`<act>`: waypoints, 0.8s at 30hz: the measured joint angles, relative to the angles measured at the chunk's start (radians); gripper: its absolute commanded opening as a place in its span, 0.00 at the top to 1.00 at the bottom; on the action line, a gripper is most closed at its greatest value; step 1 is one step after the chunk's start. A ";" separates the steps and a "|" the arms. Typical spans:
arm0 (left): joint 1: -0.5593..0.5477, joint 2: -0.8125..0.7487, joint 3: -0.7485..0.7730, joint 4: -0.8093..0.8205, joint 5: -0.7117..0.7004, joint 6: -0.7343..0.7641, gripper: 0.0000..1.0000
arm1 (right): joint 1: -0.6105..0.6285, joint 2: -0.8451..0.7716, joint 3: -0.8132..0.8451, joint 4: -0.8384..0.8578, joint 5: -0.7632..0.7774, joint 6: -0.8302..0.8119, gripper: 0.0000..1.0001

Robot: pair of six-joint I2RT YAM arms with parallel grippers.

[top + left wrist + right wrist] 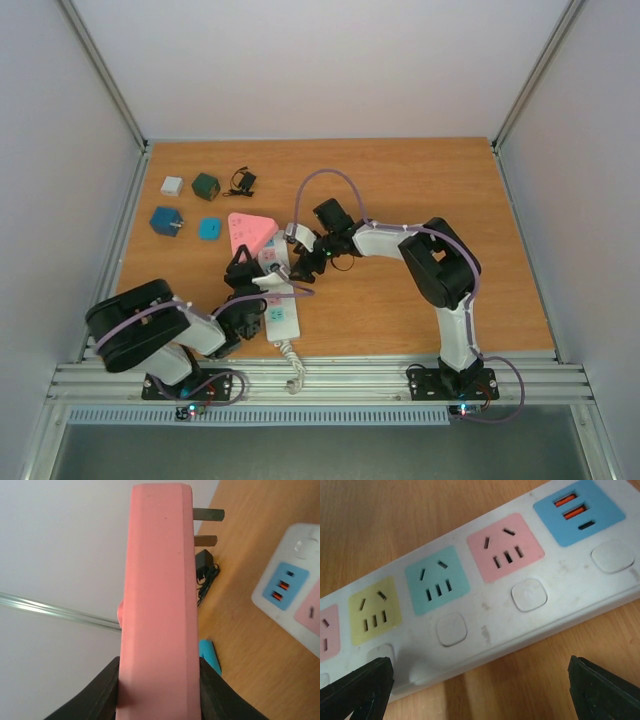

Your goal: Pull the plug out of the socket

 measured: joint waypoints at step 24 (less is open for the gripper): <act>0.239 -0.450 0.401 -1.316 0.453 -0.692 0.99 | -0.044 -0.235 -0.063 -0.008 -0.082 0.137 0.03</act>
